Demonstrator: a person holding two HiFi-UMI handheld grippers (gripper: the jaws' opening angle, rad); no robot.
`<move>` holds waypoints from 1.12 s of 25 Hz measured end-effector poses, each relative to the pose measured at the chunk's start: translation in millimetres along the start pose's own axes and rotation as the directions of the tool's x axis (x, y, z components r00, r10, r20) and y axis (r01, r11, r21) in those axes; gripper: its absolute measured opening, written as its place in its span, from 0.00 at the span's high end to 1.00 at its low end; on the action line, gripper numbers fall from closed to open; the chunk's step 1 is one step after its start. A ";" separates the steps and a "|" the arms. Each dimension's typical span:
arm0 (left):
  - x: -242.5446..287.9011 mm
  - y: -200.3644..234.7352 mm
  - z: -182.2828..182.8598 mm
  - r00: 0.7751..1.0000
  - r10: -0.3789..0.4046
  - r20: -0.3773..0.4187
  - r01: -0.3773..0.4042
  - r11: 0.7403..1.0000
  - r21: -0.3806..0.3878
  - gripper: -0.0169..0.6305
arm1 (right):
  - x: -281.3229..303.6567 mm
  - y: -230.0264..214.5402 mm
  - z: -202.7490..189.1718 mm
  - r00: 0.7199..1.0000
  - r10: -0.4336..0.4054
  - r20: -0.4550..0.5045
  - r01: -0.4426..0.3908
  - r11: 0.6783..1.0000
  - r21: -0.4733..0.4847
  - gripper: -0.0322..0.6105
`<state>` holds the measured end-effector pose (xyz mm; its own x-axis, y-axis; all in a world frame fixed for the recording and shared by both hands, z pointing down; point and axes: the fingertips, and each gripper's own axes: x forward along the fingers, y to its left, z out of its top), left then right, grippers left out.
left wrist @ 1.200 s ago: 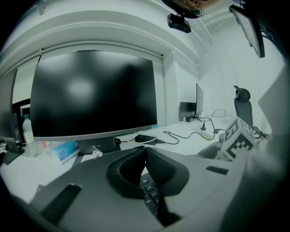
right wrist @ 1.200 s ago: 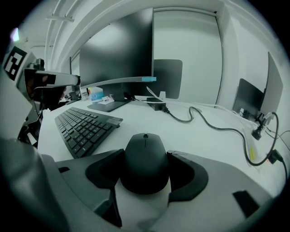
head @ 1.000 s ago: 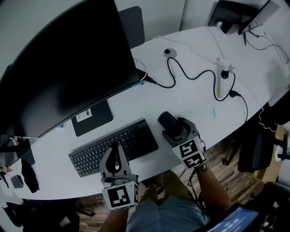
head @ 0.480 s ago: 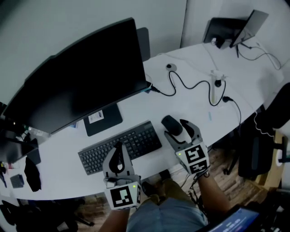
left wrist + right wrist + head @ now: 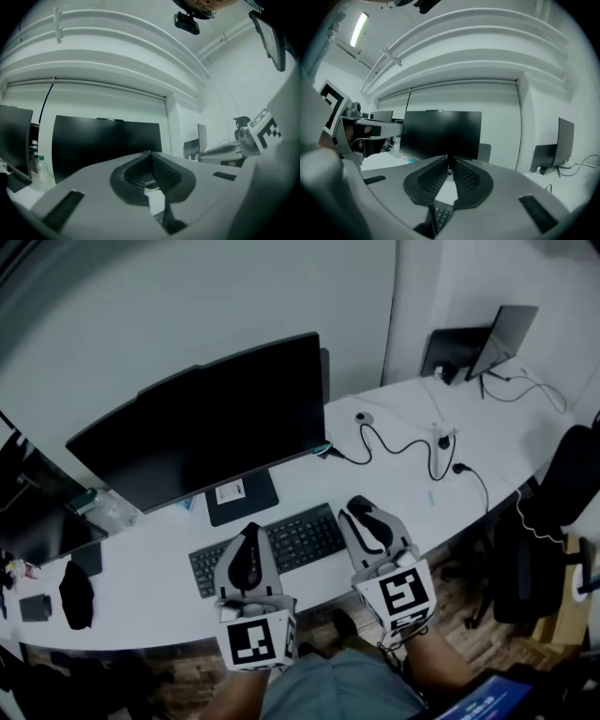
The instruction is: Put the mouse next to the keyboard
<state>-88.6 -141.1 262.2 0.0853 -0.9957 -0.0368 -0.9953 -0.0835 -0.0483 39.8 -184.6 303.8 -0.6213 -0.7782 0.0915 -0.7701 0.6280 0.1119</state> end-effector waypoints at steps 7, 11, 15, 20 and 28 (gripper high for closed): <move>-17.5 9.3 35.1 0.997 -0.004 0.073 0.004 1.000 0.002 0.97 | -13.5 20.2 37.7 0.997 -0.024 0.079 0.028 0.999 -0.047 0.93; -24.1 7.5 40.6 0.996 -0.012 0.087 0.014 1.000 -0.023 0.97 | -17.0 23.8 46.4 0.994 -0.031 0.101 0.036 0.998 -0.050 0.93; -26.7 5.4 43.4 0.996 -0.016 0.092 0.018 1.000 -0.020 0.97 | -20.1 24.9 52.2 0.993 -0.033 0.109 0.040 0.997 -0.064 0.93; -27.4 3.6 43.9 0.995 -0.020 0.095 0.022 1.000 -0.020 0.97 | -22.4 26.2 57.8 0.990 -0.029 0.136 0.039 0.997 -0.065 0.93; -25.2 -1.2 42.4 0.995 -0.024 0.092 0.026 0.999 -0.019 0.97 | -24.7 21.1 60.0 0.989 -0.036 0.142 0.046 0.997 -0.064 0.93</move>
<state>-87.6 -114.1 220.8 0.1135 -0.9853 -0.1275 -0.9934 -0.1104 -0.0305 30.2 -152.3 244.5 -0.6073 -0.7927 -0.0536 -0.7868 0.5907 0.1789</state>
